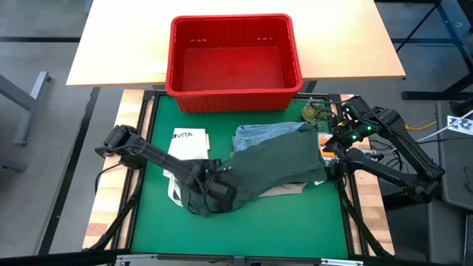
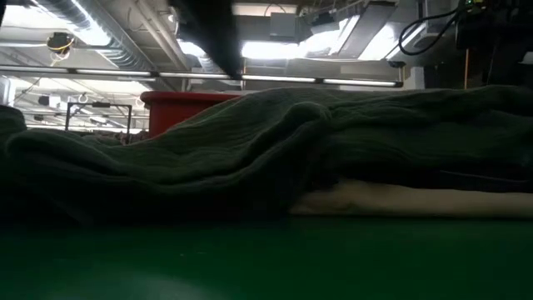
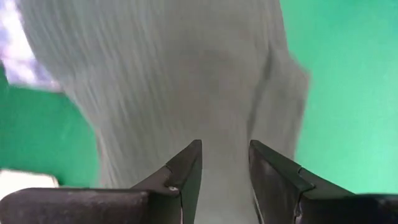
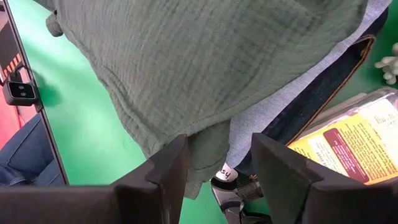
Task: Fold Laundry from Bin
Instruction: Fold the green shirt
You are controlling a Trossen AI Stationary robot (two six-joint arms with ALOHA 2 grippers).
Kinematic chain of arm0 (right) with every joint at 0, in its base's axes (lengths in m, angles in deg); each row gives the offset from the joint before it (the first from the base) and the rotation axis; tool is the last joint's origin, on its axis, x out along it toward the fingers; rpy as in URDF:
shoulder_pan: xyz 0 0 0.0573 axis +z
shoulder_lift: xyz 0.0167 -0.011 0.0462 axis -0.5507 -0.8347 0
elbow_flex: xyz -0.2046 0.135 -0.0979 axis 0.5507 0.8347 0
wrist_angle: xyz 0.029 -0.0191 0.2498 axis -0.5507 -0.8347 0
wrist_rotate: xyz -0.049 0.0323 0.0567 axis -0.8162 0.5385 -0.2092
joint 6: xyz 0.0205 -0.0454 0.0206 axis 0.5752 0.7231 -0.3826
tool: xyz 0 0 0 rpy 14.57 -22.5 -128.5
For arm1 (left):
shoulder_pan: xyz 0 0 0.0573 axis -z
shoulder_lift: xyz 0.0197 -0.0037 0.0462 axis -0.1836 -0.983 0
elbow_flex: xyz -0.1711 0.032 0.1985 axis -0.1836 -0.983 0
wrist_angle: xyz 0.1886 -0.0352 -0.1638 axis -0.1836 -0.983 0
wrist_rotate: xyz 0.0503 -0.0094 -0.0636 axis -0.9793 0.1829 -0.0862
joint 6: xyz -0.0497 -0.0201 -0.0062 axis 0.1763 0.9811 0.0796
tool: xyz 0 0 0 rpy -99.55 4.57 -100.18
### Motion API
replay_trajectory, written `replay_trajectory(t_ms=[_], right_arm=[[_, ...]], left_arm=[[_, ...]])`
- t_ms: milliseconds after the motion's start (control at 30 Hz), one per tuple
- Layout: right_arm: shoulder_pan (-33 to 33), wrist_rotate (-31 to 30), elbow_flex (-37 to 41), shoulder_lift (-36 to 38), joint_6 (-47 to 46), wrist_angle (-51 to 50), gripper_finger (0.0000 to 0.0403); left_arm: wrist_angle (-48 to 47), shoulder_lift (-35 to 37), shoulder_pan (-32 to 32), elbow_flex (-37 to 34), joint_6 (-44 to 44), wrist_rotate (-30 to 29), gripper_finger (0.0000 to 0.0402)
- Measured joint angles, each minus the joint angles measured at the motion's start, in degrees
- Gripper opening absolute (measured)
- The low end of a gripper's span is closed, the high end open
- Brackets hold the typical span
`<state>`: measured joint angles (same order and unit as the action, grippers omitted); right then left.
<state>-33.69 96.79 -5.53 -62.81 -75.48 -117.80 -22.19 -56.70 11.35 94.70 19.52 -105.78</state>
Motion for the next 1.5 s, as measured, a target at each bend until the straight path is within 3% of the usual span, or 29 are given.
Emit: replay_trajectory(t_ms=[333, 600, 867, 1100, 1300, 1500], right_arm=[[0.0, 1.69, 0.0, 0.51, -4.02, -0.22, 0.0177], [0.02, 8.15, 0.0, 5.75, -3.87, -0.83, 0.0177], [0.0, 3.06, 0.02, 13.22, -9.73, 1.49, 0.0177], [-0.04, -1.91, 0.02, 15.55, -14.88, 5.99, 0.0177], [-0.04, -5.96, 0.04, 12.75, -20.22, 14.86, 0.0177], [-0.04, -6.35, 0.04, 3.88, -20.72, 20.22, 0.0177]], left_arm=[[15.06, 0.02, -9.3, 0.0, -15.19, 5.85, 0.0126], [18.2, 0.02, -13.46, 0.0, -20.48, 6.54, 0.0126], [19.41, 0.02, -15.42, 0.0, -21.18, 6.56, 0.0126], [29.18, 0.02, -17.77, 0.0, -25.71, 6.54, 0.0126], [34.35, 0.07, -19.85, 0.0, -28.2, 6.7, 0.0126], [34.28, 0.07, -20.81, 0.0, -28.64, 10.59, 0.0126]])
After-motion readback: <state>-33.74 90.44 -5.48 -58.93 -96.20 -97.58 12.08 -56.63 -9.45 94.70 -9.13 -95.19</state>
